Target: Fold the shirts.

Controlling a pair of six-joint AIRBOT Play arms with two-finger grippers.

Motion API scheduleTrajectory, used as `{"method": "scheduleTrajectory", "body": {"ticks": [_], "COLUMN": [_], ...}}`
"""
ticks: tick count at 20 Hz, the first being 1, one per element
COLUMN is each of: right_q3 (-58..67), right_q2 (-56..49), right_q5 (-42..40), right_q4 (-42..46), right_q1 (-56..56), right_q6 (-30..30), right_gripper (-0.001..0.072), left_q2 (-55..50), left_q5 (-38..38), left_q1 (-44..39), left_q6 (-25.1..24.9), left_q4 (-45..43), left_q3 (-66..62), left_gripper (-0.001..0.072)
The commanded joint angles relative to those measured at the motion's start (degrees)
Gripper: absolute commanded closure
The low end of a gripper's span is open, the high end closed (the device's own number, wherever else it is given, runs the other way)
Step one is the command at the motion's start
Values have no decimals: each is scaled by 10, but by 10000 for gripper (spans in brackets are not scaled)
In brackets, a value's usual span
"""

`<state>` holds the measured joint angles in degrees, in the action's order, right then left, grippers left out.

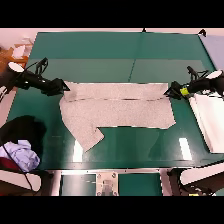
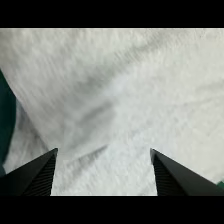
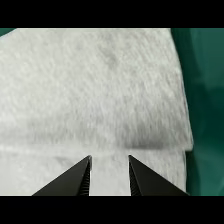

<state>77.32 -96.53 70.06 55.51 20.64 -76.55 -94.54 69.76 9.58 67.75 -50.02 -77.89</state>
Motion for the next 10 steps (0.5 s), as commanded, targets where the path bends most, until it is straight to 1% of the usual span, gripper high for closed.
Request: {"method": "scheduleTrajectory", "body": {"ticks": [1,3,4,6,8,10], "right_q3": [11,-41,-90,-208,-332,-438], "right_q2": [37,97,136,218,301,376], "right_q5": [90,95,86,59,33,0], "right_q4": [4,10,12,23,22,17], "right_q1": [24,48,61,93,133,161], "right_q6": [-21,-21,-21,-21,-22,-42], "right_gripper": [423,423,423,424,424,422], "left_q2": [7,38,72,163,266,354], "left_q5": [110,159,163,141,103,68], "left_q1": [14,27,34,46,55,55], "left_q6": [57,72,72,72,75,101], "left_q4": [6,4,-2,-25,-49,-51], "left_q3": [-4,27,66,171,291,399], "left_gripper": [55,55,55,54,55,54]}}
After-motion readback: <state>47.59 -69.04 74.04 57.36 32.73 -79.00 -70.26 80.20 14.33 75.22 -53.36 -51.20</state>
